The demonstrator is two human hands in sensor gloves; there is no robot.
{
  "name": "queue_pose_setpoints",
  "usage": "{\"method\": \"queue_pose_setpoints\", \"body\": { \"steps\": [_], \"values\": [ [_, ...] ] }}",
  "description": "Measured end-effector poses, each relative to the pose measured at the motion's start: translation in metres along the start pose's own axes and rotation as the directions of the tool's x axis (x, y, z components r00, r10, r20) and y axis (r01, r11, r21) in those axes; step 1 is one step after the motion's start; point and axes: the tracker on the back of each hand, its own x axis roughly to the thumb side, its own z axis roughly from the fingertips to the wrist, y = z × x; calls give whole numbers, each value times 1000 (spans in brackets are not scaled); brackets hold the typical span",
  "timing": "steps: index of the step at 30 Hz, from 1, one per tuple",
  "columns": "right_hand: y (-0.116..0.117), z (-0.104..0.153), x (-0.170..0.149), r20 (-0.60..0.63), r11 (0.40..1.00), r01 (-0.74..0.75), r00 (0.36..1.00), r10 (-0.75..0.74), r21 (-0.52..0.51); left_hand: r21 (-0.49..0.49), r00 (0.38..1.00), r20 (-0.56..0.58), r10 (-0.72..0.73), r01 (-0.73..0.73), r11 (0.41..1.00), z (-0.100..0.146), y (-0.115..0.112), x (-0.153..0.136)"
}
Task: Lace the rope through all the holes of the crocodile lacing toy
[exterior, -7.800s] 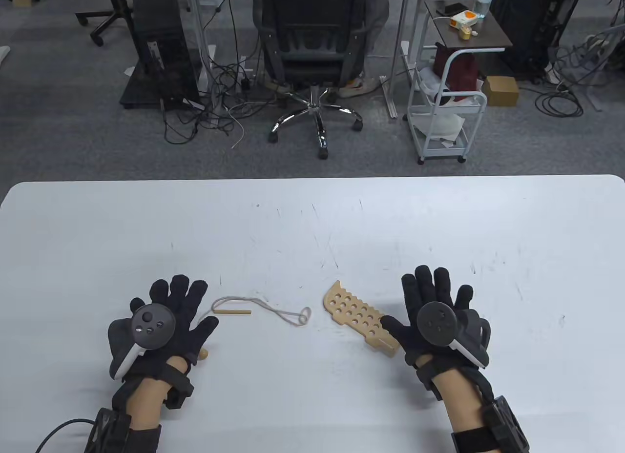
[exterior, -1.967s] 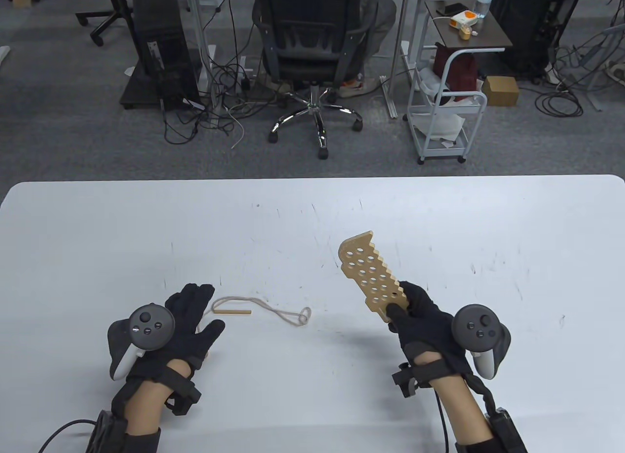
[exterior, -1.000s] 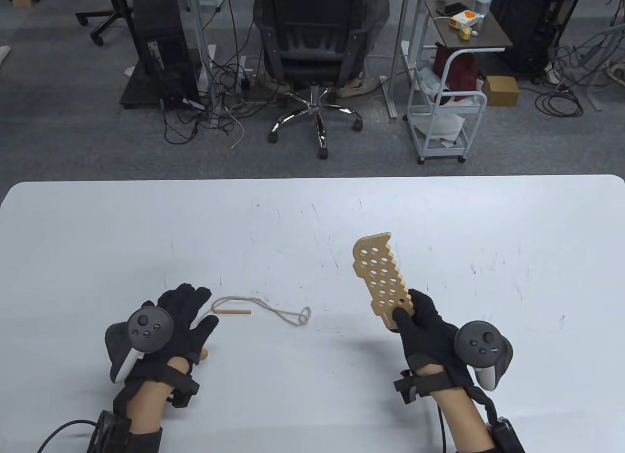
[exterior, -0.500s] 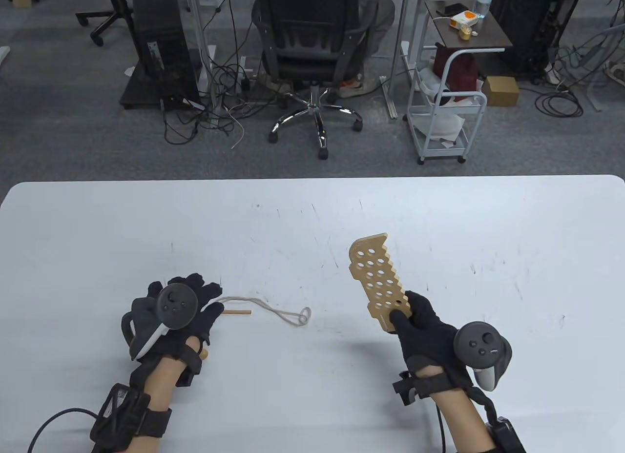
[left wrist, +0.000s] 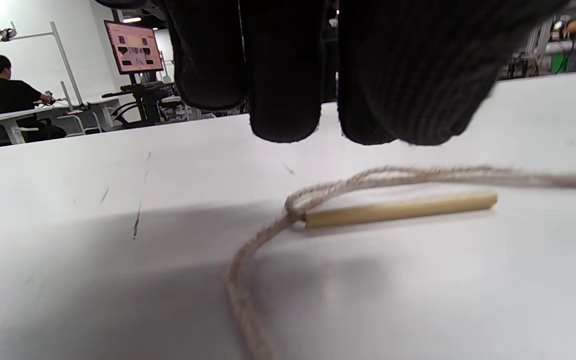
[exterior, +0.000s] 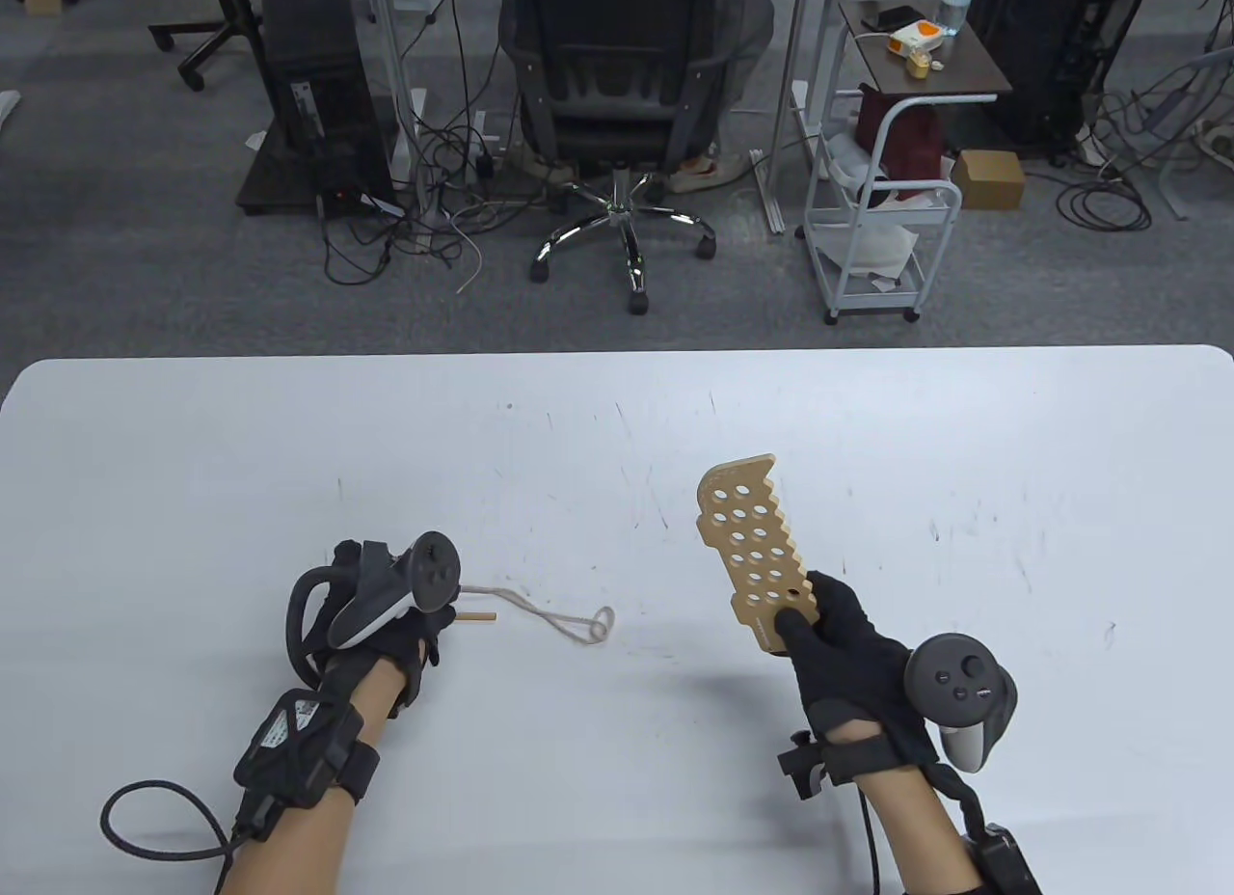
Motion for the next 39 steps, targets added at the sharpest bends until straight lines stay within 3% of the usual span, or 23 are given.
{"method": "queue_pose_setpoints", "body": {
  "steps": [9, 18, 29, 35, 39],
  "values": [
    [0, -1, 1, -1, 1000, 12, 1000, -12, 4, -88, 996, -44, -72, 68, 994, -18, -22, 3],
    [0, 0, 1, 4, 1000, 14, 1000, -14, 1, -43, 999, -38, -5, 4, 999, -23, -24, 1],
    [1, 0, 2, 12, 1000, 18, 1000, -18, 6, 6, 985, 74, -154, 154, 988, -25, -24, 22],
    [3, 1, 4, 26, 999, 31, 999, -32, 7, -62, 930, 97, -353, 360, 931, -29, -26, 41],
    [2, 1, 5, 26, 999, 32, 999, -32, 8, -142, 945, 77, -318, 326, 935, -34, -29, 36]
  ]
}}
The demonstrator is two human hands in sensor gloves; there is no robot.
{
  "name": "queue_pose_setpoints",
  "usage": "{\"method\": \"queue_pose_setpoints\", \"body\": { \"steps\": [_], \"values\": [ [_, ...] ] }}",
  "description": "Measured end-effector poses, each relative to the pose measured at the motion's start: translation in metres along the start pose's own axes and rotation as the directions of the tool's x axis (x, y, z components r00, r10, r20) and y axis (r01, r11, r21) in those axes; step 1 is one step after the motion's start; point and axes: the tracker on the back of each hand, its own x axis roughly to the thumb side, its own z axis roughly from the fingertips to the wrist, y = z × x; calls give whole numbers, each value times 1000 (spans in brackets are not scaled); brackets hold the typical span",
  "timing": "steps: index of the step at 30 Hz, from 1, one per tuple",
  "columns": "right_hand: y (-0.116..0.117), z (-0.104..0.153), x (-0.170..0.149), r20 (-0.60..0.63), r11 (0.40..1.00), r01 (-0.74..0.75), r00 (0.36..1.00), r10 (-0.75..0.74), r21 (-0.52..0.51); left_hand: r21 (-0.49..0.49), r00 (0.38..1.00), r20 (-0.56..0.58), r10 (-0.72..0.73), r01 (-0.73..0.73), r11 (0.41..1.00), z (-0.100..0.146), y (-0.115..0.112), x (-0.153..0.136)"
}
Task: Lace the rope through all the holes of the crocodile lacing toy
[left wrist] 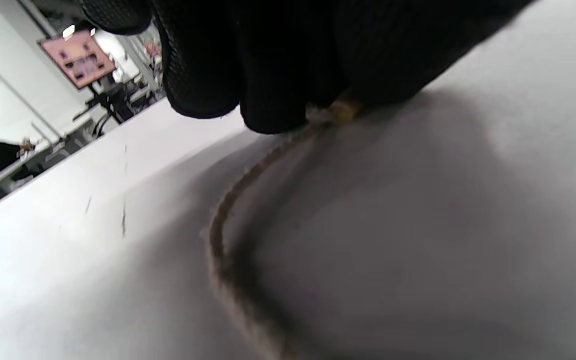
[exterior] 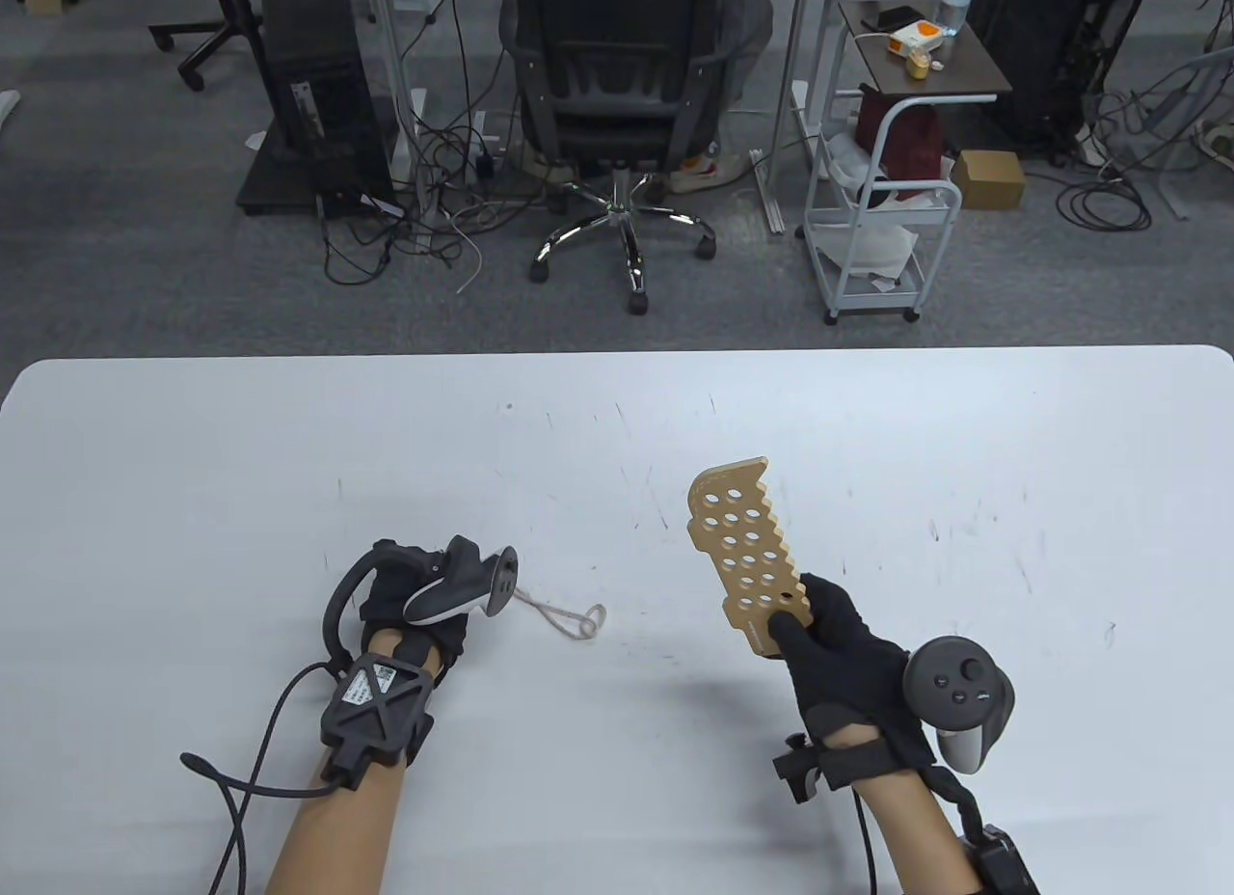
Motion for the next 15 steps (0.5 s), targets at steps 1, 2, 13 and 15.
{"method": "queue_pose_setpoints", "body": {
  "steps": [1, 2, 13, 15],
  "values": [
    [0, 0, 0, -2, 1000, 5, 1000, -5, -2, -8, 1000, -5, 22, -22, 1000, -1, -1, -2],
    [0, 0, 0, -3, 1000, 9, 1000, -9, -1, -6, 999, -4, 35, -35, 999, -3, -3, -3],
    [0, -1, -4, -26, 1000, 10, 1000, -10, -3, -79, 981, -12, 195, -195, 978, -6, -3, -20],
    [-1, -2, -5, -33, 1000, 16, 999, -16, -6, -84, 977, -9, 211, -211, 974, -3, -5, -22]
  ]
}}
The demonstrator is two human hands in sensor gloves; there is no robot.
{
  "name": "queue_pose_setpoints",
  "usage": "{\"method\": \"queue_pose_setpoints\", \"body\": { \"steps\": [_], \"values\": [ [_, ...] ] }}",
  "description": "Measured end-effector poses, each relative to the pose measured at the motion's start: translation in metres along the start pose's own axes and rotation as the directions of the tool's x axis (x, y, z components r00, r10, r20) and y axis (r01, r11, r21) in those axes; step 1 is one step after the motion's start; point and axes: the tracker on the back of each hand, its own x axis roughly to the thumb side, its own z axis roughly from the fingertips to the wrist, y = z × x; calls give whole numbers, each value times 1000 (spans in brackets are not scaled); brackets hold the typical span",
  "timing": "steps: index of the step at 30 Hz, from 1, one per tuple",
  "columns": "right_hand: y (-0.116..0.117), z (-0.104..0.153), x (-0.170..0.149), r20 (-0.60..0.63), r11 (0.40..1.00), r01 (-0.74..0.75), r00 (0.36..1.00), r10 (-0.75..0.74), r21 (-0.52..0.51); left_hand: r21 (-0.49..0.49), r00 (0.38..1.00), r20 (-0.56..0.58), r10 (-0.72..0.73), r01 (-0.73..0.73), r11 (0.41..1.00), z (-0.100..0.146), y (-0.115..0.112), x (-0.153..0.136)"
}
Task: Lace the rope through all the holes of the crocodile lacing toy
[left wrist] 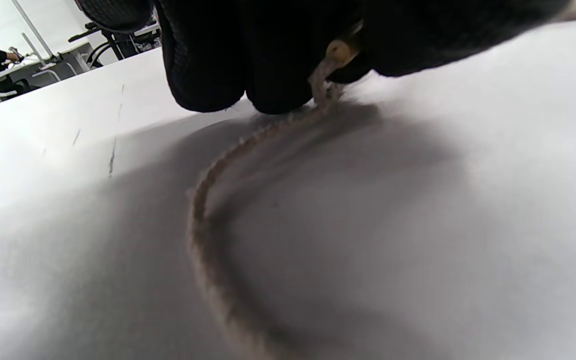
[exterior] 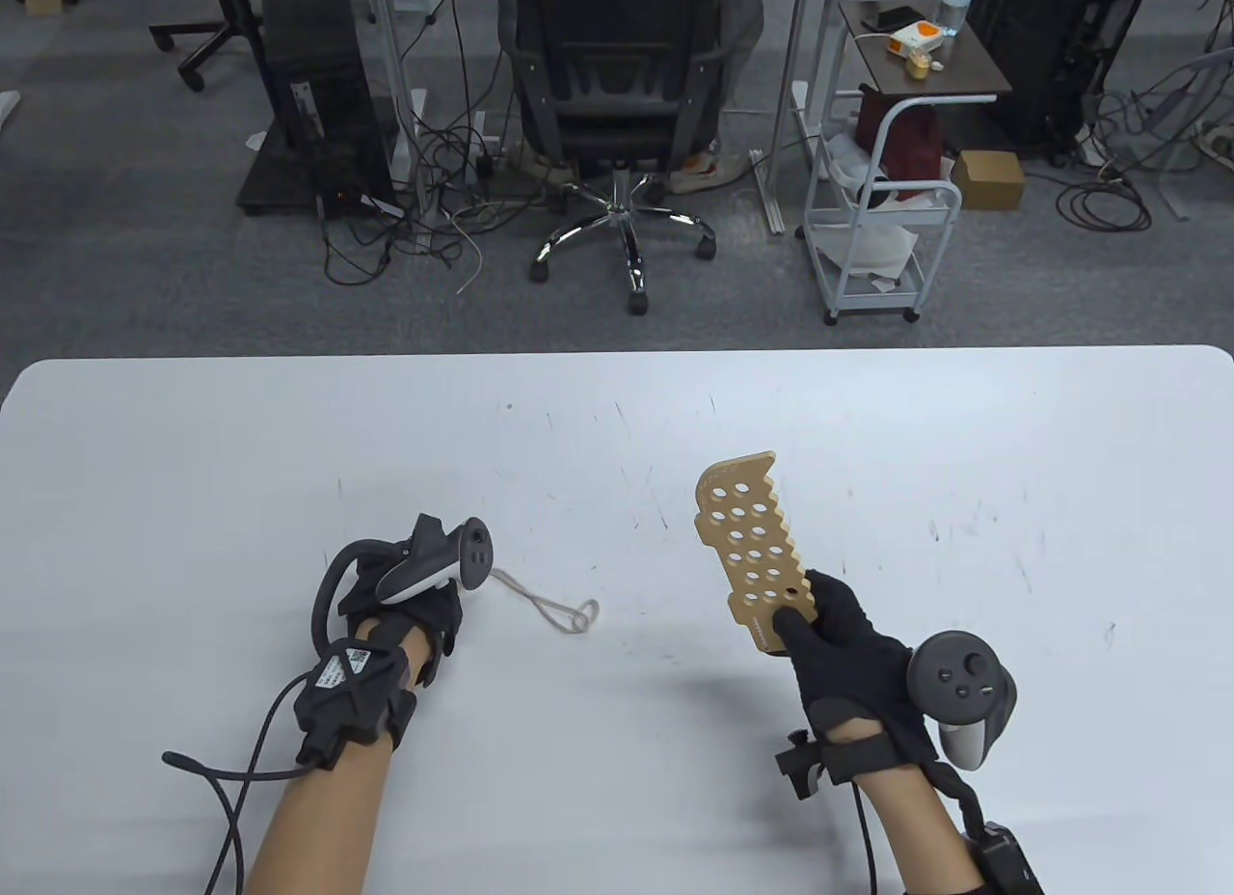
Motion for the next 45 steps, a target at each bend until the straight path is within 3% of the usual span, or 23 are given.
{"method": "queue_pose_setpoints", "body": {
  "steps": [14, 20, 28, 33, 41, 45],
  "values": [
    [2, -2, -5, -24, 1000, -24, 999, 24, 9, 139, 984, 69, 167, -175, 975, 43, 19, -17],
    [5, -2, -6, -26, 999, -46, 999, 47, 23, 279, 955, 160, 249, -286, 917, 70, 28, -22],
    [10, -3, -7, -27, 996, -81, 996, 83, 45, 404, 858, 318, 404, -508, 761, 114, 39, -19],
    [12, -2, -6, -14, 993, -101, 995, 102, 54, 448, 828, 375, 417, -555, 701, 137, 44, -9],
    [16, 0, -2, 9, 990, -124, 992, 124, 69, 477, 747, 461, 478, -663, 577, 154, 40, -6],
    [19, 1, -2, 16, 985, -146, 989, 145, 89, 485, 676, 518, 524, -737, 471, 155, 28, -7]
  ]
}}
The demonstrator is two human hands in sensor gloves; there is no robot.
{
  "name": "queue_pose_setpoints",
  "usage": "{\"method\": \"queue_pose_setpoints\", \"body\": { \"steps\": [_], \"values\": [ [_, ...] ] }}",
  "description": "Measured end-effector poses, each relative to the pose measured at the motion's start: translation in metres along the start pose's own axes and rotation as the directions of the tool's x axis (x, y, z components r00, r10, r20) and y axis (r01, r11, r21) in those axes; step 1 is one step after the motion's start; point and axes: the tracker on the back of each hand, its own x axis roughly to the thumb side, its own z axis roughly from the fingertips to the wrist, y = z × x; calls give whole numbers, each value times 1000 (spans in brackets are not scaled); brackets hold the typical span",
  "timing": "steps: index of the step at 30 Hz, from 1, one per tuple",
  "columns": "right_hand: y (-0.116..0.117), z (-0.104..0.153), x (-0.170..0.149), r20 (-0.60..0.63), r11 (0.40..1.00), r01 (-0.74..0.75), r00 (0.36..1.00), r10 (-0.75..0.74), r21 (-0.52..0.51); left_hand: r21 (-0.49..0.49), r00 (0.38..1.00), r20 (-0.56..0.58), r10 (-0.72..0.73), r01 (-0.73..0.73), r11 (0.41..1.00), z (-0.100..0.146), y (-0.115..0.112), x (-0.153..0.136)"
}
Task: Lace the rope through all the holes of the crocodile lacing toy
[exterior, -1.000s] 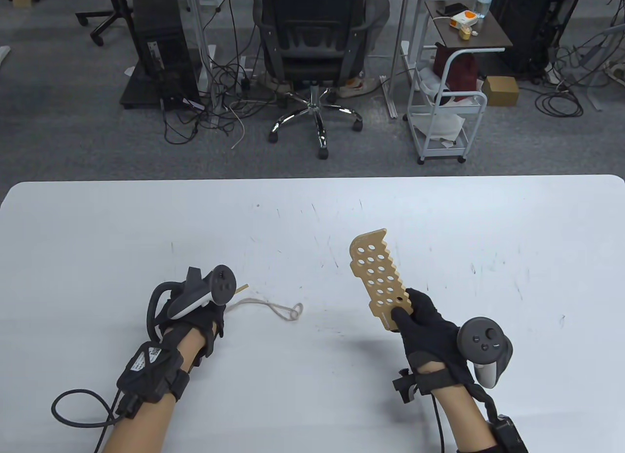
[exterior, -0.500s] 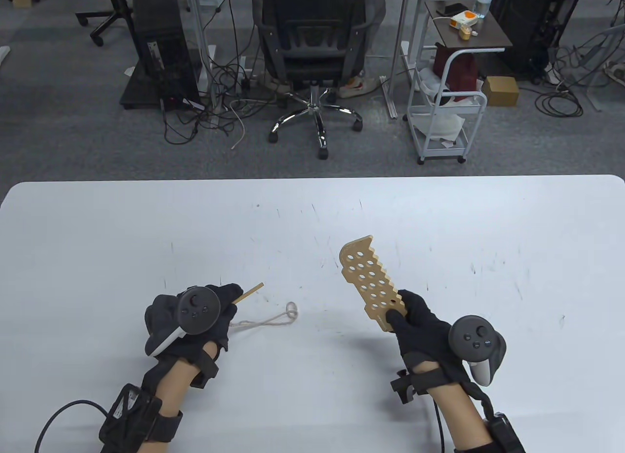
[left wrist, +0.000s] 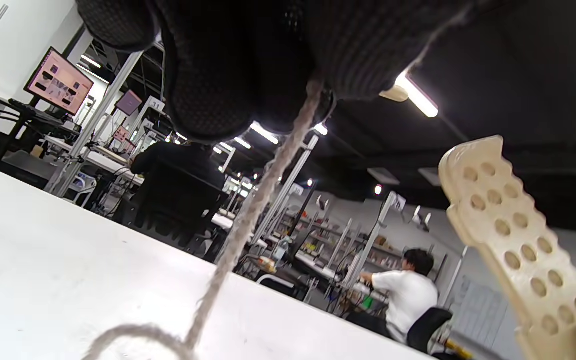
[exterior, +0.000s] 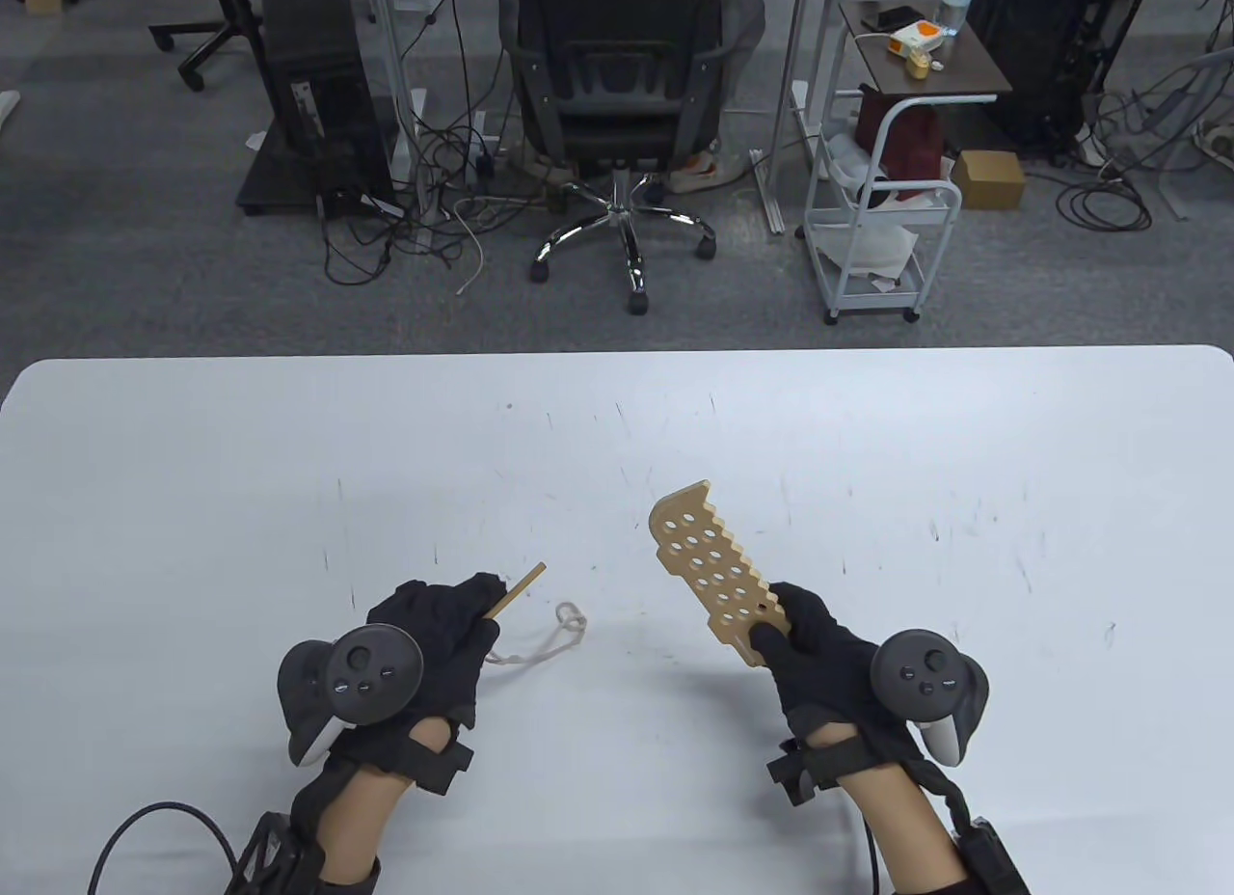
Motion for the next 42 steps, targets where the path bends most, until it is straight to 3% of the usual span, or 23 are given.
{"method": "queue_pose_setpoints", "body": {
  "steps": [5, 13, 21, 42],
  "values": [
    [4, 0, 0, 9, 999, -40, 999, 40, 24, -1, 994, -41, 99, -99, 995, 6, -8, -15],
    [8, 1, 1, 19, 998, -59, 998, 59, 38, -18, 997, -31, 73, -73, 997, 6, -15, -24],
    [12, 3, 3, 39, 993, -101, 994, 99, 56, 10, 996, -14, 88, -88, 996, 8, -16, -24],
    [35, 7, 13, 109, 973, -188, 979, 174, 134, -65, 980, 94, 177, -171, 983, 11, -32, -9]
  ]
}}
